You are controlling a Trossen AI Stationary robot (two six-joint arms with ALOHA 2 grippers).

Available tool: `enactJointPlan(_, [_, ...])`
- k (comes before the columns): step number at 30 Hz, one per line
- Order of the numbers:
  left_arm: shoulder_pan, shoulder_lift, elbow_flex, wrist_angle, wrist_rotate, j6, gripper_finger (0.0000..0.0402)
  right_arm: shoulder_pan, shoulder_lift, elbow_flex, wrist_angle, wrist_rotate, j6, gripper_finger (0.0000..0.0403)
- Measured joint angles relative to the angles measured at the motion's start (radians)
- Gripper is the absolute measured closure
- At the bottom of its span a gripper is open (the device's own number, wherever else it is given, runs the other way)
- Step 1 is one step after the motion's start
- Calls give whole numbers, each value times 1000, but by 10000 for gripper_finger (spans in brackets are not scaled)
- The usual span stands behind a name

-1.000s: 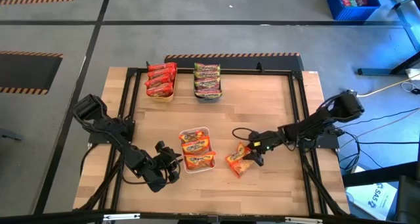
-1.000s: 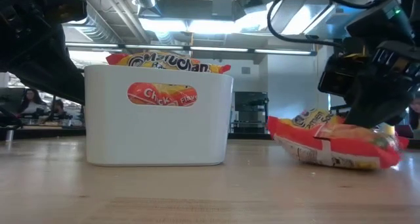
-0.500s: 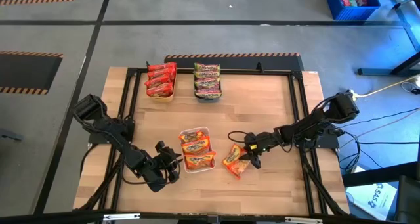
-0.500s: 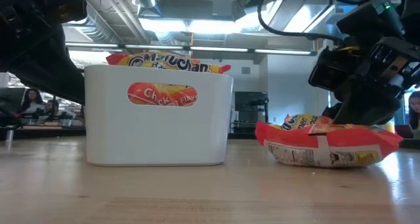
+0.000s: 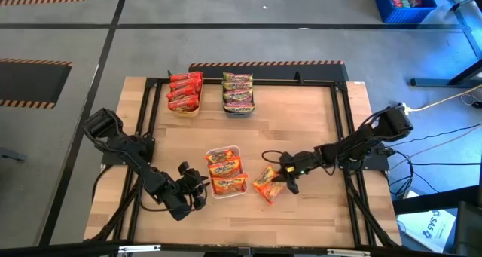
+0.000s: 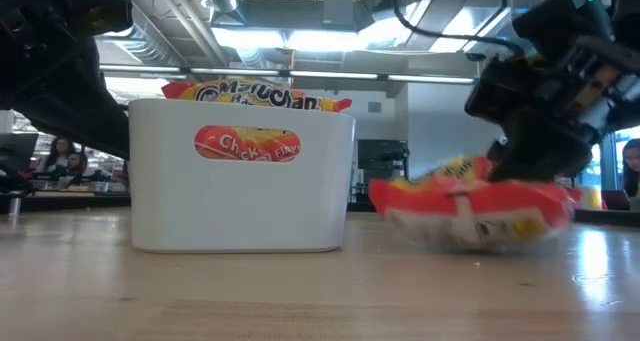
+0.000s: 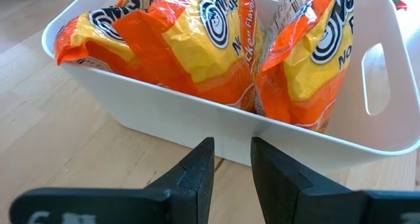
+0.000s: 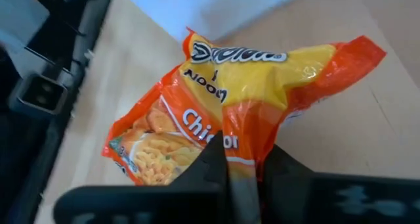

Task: Sort Maruchan noodles
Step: Put the yellow noodle pack into the white bin

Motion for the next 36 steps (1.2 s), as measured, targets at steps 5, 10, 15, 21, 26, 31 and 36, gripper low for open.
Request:
enactJointPlan(5, [0, 0, 0, 0, 0, 0, 307, 52, -3, 88, 6, -2, -33, 395])
enactJointPlan(10, [0, 0, 0, 0, 0, 0, 307, 130, -4, 221, -87, 22, -98, 387])
enactJointPlan(15, [0, 0, 0, 0, 0, 0, 307, 203, 8, 357, -139, 250, -218, 392])
enactJointPlan(21, [0, 0, 0, 0, 0, 0, 307, 228, 126, 460, -66, 463, -396, 386])
enactJointPlan(26, [0, 0, 0, 0, 0, 0, 307, 214, 274, 539, 21, 575, -537, 390])
enactJointPlan(31, [0, -1, 0, 0, 0, 0, 307, 198, 337, 595, 124, 685, -675, 385])
enactJointPlan(36, [0, -1, 0, 0, 1, 0, 307, 180, 376, 622, 145, 730, -704, 389])
